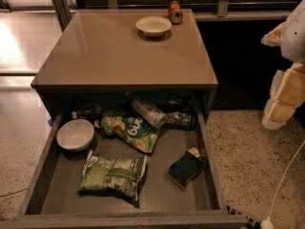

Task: Pick green jalapeno chip bag from top drawer and place on counter

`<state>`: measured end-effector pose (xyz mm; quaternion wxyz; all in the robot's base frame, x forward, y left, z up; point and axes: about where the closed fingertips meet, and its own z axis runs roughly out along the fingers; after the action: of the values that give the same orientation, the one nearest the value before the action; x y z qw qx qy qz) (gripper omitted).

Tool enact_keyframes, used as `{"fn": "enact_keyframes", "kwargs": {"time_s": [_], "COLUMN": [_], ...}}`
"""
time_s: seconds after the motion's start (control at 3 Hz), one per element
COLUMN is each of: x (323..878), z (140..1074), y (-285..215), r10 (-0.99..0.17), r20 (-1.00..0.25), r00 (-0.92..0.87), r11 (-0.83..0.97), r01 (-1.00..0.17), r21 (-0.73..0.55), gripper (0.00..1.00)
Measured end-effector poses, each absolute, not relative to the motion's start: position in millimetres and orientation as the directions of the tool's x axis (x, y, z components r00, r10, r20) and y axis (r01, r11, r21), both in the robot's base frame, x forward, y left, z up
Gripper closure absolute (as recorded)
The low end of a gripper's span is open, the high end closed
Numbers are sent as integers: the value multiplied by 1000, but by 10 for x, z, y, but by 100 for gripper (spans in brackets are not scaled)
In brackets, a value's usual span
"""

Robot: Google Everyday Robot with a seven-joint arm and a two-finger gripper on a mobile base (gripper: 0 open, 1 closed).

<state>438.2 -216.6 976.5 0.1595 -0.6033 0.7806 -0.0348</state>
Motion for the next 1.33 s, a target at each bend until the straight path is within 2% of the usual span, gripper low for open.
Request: {"fn": "enact_keyframes", "kwargs": {"time_s": [0.67, 1.33], "x": [4596, 5216], "z": [9741, 9526], "y": [-1979, -1304], "r10": [-956, -970], "r20": [-225, -233], "r00": [-187, -63], "r11": [242, 117], "r01": [-937, -967], "r21": [-250, -226], "gripper": [0, 0]}}
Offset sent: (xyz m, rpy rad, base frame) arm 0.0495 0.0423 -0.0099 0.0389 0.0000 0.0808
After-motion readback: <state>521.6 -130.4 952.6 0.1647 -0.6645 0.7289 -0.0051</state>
